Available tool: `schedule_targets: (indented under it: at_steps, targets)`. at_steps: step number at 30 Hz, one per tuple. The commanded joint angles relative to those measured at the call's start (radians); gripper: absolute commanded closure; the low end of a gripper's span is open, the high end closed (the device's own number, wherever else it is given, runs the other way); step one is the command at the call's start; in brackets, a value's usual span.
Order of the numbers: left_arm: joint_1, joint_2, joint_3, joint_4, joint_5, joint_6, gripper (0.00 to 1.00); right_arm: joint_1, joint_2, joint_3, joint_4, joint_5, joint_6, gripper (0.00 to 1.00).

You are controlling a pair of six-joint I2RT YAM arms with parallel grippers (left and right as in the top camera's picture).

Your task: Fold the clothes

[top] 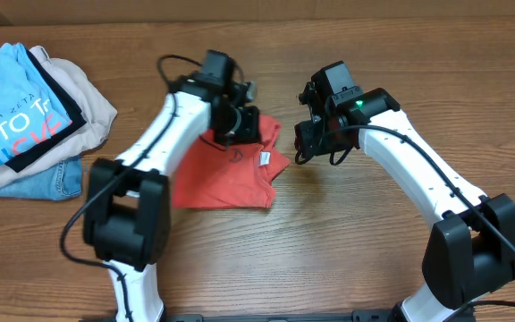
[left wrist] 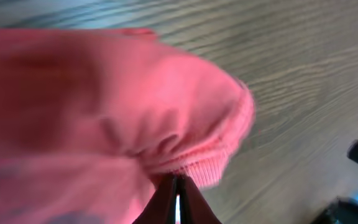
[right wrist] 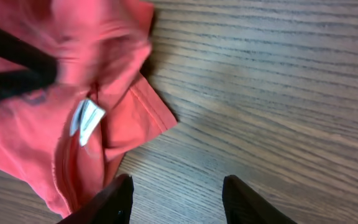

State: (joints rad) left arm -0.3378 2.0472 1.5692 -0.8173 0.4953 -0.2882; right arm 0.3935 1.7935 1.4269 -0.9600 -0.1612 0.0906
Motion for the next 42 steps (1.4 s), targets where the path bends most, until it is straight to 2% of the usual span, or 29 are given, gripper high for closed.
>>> schedule_targets:
  at_steps: [1,6,9,13,16,20,25,37,42]
  targets:
    - [-0.039,0.073,0.002,0.069,-0.031,0.004,0.91,0.003,0.004,0.02,0.001,-0.012,-0.009,0.5]
    - [-0.067,0.097,0.003,0.236,-0.012,-0.009,0.78,0.003,0.004,0.02,-0.012,-0.012,-0.009,0.5]
    - [-0.055,0.097,0.011,0.266,-0.019,-0.011,0.73,0.003,0.004,0.02,-0.02,-0.012,-0.009,0.5]
    - [-0.01,0.074,0.077,0.191,0.002,0.018,0.74,0.003,0.004,0.02,-0.026,-0.013,-0.01,0.5]
    - [0.038,0.036,0.159,0.106,-0.042,0.063,0.74,0.003,0.004,0.021,-0.035,-0.035,-0.01,0.5]
    - [0.118,0.005,0.241,0.034,-0.133,0.072,0.71,0.007,0.004,0.021,-0.069,-0.197,-0.013,0.5]
    - [0.19,0.029,0.246,0.005,-0.204,0.085,0.68,0.048,0.004,0.019,-0.092,-0.425,-0.013,0.51]
    - [0.229,0.165,0.246,-0.032,-0.218,0.132,0.64,0.181,0.01,-0.064,-0.036,-0.437,-0.007,0.5]
    - [0.228,0.229,0.246,-0.093,-0.282,0.137,0.64,0.213,0.05,-0.105,0.02,-0.444,0.041,0.5]
